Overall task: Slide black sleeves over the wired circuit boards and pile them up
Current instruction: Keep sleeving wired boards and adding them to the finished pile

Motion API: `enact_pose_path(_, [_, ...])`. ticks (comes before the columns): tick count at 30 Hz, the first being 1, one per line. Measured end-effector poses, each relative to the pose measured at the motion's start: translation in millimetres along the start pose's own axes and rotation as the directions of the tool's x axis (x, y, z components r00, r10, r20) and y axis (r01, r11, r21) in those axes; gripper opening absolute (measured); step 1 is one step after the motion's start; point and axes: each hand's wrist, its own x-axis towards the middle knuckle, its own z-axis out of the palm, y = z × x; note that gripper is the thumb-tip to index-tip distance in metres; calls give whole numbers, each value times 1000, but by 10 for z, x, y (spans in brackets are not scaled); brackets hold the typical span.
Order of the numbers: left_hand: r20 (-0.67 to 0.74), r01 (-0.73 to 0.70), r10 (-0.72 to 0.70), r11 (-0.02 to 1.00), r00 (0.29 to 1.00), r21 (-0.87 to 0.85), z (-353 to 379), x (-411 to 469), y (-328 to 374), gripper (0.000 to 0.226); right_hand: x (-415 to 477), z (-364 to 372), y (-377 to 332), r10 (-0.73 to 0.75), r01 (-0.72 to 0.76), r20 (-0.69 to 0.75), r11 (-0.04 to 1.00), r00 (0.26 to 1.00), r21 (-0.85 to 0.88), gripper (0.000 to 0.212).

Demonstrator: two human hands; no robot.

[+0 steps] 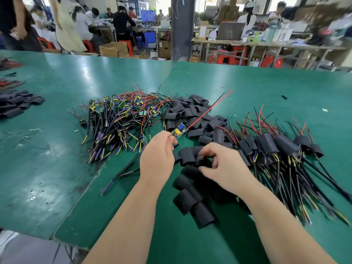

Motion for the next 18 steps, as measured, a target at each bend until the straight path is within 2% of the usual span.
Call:
enact_pose_path(2, [15, -16, 17, 1000, 1000, -10, -7, -5, -1, 23, 4, 40, 24, 7, -4, 82, 999, 997, -34, 37])
enact_pose_path(4, [29, -38, 39, 999, 999, -30, -11, -2, 2, 27, 4, 23, 48, 26, -24, 77, 999, 997, -27, 46])
enact_pose_path(6, [44, -60, 63, 996, 997, -59, -20, -1, 6, 31, -7, -31, 58, 18, -18, -4, 998, 1000, 65, 48])
enact_pose_path(8, [62, -79, 85, 993, 994, -83, -29, -7, 6, 30, -5, -125, 55, 53, -8, -148, 957, 988, 290, 41])
enact_pose_path(9, [71, -89, 96, 992, 993, -91, -33, -12, 5, 28, 7, -182, 59, 119, -3, -224, 888, 967, 460, 38])
enact_pose_path(10, [81, -95, 104, 991, 991, -98, -34, -17, 3, 27, 26, -241, 74, 213, 16, -281, 770, 936, 638, 34])
enact_pose_path(12, [98, -103, 115, 988, 989, -116, -30, -28, 0, 29, 55, -358, 119, 421, 80, -266, 409, 867, 909, 21])
enact_pose_path(13, [106, -105, 118, 987, 987, -121, -28, -33, 0, 30, 60, -415, 152, 484, 125, -229, 238, 844, 963, 14])
enact_pose_path(14, [113, -107, 121, 987, 986, -123, -26, -36, 2, 30, 63, -471, 191, 524, 169, -207, 120, 826, 978, 11])
enact_pose_path(16, [124, -119, 134, 986, 983, -120, -26, -41, 7, 27, 67, -528, 255, 567, 244, -191, -18, 801, 970, 24])
enact_pose_path(18, [126, -136, 151, 984, 980, -117, -31, -46, 17, 26, 77, -525, 276, 623, 288, -162, -105, 765, 952, 37])
